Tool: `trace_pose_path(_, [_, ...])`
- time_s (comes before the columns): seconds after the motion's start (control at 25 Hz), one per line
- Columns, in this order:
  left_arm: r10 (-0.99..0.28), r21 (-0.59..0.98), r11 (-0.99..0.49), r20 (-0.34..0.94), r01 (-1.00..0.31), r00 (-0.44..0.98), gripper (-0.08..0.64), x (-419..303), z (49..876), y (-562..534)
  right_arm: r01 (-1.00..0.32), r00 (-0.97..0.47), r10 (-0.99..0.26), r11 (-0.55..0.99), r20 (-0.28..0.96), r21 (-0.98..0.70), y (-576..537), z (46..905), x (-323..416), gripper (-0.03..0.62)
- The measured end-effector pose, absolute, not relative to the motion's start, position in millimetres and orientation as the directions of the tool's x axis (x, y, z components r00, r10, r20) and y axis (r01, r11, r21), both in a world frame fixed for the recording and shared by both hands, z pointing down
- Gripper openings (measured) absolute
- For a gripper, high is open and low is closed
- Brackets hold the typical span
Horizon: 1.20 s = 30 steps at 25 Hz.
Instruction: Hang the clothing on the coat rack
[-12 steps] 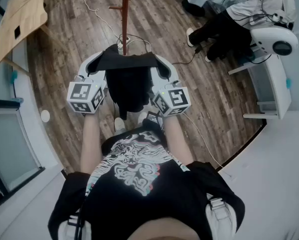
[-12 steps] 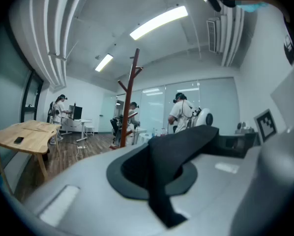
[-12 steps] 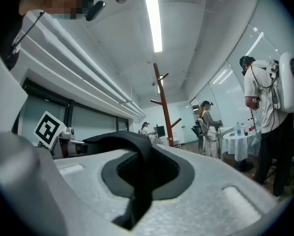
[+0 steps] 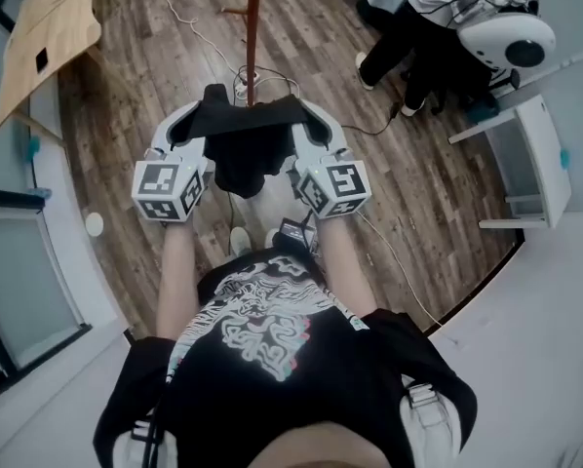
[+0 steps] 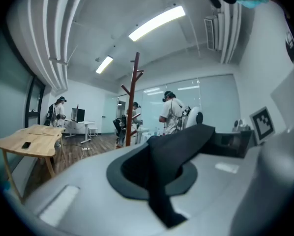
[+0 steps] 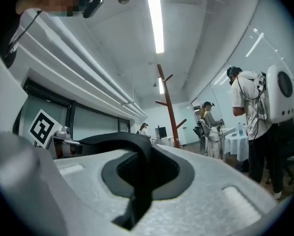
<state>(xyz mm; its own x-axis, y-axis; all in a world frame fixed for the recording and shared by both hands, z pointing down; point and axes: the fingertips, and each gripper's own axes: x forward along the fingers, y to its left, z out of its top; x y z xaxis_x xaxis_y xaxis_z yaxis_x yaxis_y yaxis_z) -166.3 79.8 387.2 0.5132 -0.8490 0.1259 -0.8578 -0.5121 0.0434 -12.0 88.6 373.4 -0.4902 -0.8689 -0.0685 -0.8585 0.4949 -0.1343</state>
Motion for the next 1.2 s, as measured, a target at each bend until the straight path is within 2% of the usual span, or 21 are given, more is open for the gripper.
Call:
trace_pose_path(0.44, [-0.889, 0.038, -0.441, 0.117, -0.897, 0.442, 0.0, -162.4, 369.9, 81.7, -0.812, -0.566, -0.821, 0.57, -0.067, -0.128, 89.7, 360.4, -6.2, 0.018])
trace_pose_path(0.6, [-0.893, -0.009, -0.433, 0.14, -0.901, 0.428, 0.001, -150.5, 372.6, 81.5, -0.811, -0.565, -0.822, 0.569, -0.071, -0.137, 90.8, 359.8, 6.2, 0.018])
trace_pose_path(1.2, [-0.885, 0.024, -0.44, 0.161, -0.898, 0.438, 0.002, -104.9, 392.8, 68.8, -0.82, -0.561, -0.825, 0.565, -0.066, -0.091, 75.6, 364.8, 52.8, 0.018])
